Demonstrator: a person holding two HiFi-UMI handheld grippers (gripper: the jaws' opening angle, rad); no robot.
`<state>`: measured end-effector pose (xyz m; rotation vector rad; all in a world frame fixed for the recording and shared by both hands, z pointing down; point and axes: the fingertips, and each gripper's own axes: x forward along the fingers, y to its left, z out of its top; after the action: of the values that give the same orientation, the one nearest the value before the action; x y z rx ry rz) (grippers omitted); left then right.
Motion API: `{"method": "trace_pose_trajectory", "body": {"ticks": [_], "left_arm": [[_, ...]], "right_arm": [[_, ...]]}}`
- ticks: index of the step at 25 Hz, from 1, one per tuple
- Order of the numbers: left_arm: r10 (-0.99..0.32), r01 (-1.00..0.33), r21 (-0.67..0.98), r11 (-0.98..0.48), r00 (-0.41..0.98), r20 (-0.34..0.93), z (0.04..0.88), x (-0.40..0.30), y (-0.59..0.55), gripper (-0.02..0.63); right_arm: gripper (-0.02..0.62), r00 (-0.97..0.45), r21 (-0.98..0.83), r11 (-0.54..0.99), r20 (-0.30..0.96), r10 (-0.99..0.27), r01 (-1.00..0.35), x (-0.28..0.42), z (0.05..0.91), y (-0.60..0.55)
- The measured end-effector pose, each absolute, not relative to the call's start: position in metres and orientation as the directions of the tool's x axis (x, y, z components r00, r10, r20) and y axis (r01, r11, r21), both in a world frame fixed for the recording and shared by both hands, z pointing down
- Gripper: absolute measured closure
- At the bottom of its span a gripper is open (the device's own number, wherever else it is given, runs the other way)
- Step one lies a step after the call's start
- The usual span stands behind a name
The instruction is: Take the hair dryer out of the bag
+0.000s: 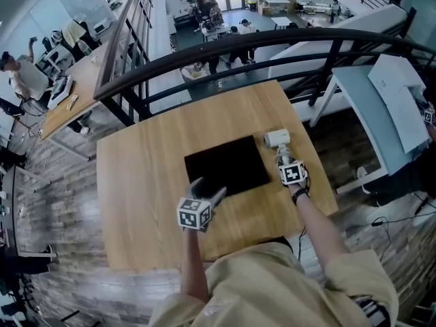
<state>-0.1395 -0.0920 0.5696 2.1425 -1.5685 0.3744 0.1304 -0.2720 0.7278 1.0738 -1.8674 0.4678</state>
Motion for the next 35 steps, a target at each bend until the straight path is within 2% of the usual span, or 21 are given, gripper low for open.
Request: {"method": "trace_pose_trajectory", "body": {"ticks": [2, 7, 10, 16, 19, 23, 35], "left_arm": [[-0.847, -0.951, 0.210, -0.226, 0.299, 0.440, 0.559, -0.140, -0.090, 0.218], [-0.908, -0.964, 0.210, -0.164, 0.231, 0.350, 0.538, -0.134, -0.084, 0.235], [-0.936, -0.975, 0.176, -0.139, 0.187, 0.297, 0.515, -0.128, -0.080, 0.311], [-0.982, -0.995, 0.072, -0.070, 0.082, 0.168, 0.453, -0.122, -0.070, 0.506], [-0.991, -0.998, -0.002, -0.057, 0.057, 0.117, 0.429, -0.120, -0.064, 0.594], [-0.996, -0.998, -0.036, -0.044, 0.041, 0.085, 0.417, -0.117, -0.058, 0.595], [-0.999, -1.000, -0.020, 0.004, -0.005, 0.040, 0.406, -0.134, -0.043, 0.595]], "right_arm": [[0.365, -0.306, 0.048, 0.561, 0.798, -0.518, -0.826, 0.115, 0.703, -0.257], [0.367, -0.550, -0.045, 0.621, 0.517, -0.656, -0.783, 0.055, 0.585, -0.217], [0.420, -0.630, -0.048, 0.671, 0.399, -0.666, -0.740, 0.027, 0.528, -0.186], [0.547, -0.731, -0.009, 0.749, 0.227, -0.644, -0.662, -0.009, 0.450, -0.142], [0.581, -0.771, 0.037, 0.785, 0.165, -0.615, -0.618, -0.024, 0.423, -0.127], [0.582, -0.778, 0.119, 0.785, 0.105, -0.619, -0.608, -0.032, 0.400, -0.114], [0.582, -0.791, 0.111, 0.792, 0.061, -0.609, -0.601, -0.037, 0.391, -0.099]]}}
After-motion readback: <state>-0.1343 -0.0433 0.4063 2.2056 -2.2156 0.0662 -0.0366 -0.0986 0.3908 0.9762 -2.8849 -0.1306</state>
